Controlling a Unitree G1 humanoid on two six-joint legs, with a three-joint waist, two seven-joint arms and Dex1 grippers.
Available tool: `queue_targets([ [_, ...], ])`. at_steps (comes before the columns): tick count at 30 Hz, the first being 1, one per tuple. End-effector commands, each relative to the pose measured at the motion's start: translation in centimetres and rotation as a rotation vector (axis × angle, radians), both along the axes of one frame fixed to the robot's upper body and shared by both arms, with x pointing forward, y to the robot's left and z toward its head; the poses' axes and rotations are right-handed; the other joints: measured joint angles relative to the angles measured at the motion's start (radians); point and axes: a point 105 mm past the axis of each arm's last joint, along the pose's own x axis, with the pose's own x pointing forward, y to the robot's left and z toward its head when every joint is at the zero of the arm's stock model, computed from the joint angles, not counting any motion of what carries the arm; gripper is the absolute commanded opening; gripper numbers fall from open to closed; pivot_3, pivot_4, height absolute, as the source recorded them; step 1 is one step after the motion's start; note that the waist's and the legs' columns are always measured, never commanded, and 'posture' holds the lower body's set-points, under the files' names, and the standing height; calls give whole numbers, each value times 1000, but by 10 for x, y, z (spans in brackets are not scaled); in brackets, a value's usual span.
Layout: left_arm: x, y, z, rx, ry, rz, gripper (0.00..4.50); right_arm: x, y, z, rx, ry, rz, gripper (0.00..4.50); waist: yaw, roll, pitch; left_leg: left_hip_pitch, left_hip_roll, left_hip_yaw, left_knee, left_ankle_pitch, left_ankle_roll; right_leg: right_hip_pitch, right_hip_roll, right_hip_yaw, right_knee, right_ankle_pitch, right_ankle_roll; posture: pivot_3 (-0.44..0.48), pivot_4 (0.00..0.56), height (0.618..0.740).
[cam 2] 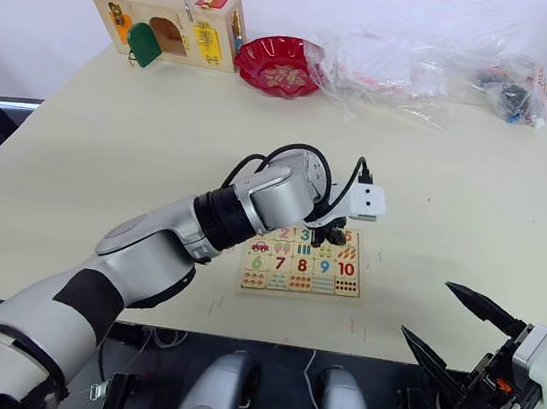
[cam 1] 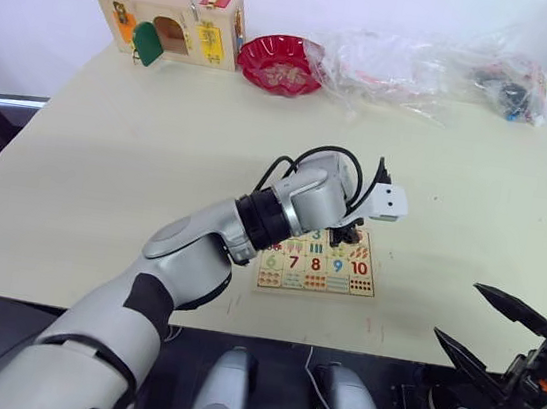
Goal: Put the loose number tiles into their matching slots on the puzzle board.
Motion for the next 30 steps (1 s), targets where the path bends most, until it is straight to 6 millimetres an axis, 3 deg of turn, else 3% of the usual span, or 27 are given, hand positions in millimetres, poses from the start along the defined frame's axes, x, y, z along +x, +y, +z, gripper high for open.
queue_targets([
  [1, -1, -5, 5, -6, -23, -26, 986, -1, 2, 7, -7, -37, 7, 4500, 0, 0, 0, 0, 0, 0, 0, 0, 0, 0, 0, 0, 0, 0, 0, 0, 150, 740],
  [30, -2, -7, 6, -6, -27, -47, 986, -2, 3, 5, -1, -35, 8, 4500, 0, 0, 0, 0, 0, 0, 0, 0, 0, 0, 0, 0, 0, 0, 0, 0, 150, 740],
])
